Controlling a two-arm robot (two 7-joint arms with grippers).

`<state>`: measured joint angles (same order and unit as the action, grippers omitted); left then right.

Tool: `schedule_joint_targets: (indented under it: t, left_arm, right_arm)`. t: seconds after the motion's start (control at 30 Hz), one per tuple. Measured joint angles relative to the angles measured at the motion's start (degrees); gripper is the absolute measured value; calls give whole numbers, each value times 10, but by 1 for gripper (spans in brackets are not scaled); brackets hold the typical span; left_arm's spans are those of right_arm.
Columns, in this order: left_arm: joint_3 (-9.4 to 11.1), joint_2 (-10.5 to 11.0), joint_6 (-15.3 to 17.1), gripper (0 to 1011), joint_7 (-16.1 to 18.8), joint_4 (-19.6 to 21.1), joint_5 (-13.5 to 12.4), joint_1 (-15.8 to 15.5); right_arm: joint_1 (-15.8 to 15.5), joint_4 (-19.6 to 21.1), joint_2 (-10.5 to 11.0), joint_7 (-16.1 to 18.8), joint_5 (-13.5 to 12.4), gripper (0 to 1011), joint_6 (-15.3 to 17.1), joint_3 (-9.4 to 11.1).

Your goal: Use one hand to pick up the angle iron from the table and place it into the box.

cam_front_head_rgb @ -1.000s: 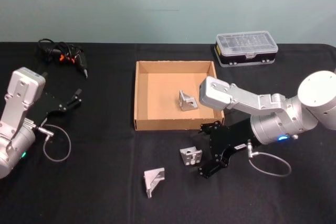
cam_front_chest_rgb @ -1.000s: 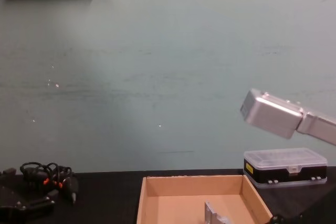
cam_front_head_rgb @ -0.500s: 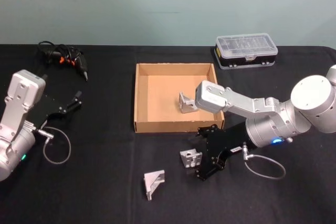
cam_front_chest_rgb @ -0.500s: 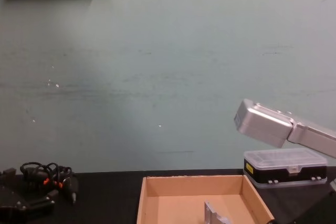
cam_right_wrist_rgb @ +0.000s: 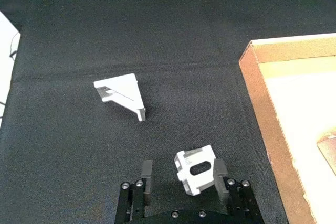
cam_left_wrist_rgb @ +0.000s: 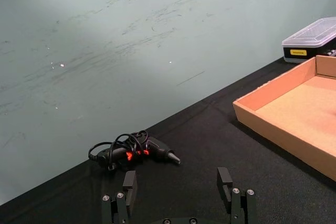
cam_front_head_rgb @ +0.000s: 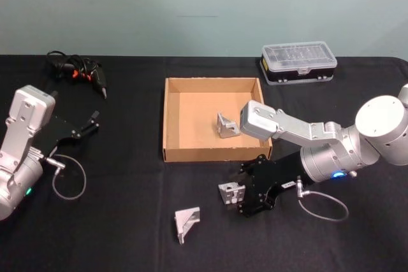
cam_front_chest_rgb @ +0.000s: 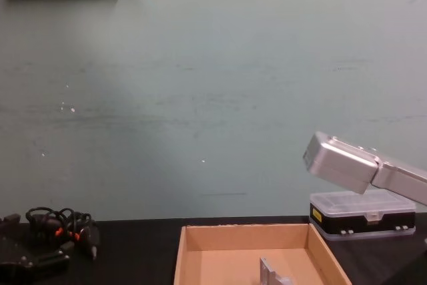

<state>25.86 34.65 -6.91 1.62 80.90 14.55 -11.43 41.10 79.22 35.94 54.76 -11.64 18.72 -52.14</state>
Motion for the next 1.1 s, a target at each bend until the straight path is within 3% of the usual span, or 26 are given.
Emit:
schedule_joint_targets:
  t: [0.67,0.97,1.1]
  left_arm:
    - [0,0,0,1000,0,0,0,0]
    - [0,0,0,1000,0,0,0,0]
    - [0,0,0,1000,0,0,0,0]
  right_arm:
    - [-8,4,4,-12,-5,114,-1,7]
    - [-11,6,5,-17,-5,70,-1,11]
    - [-19,20,8,-34,-13,70,0,25]
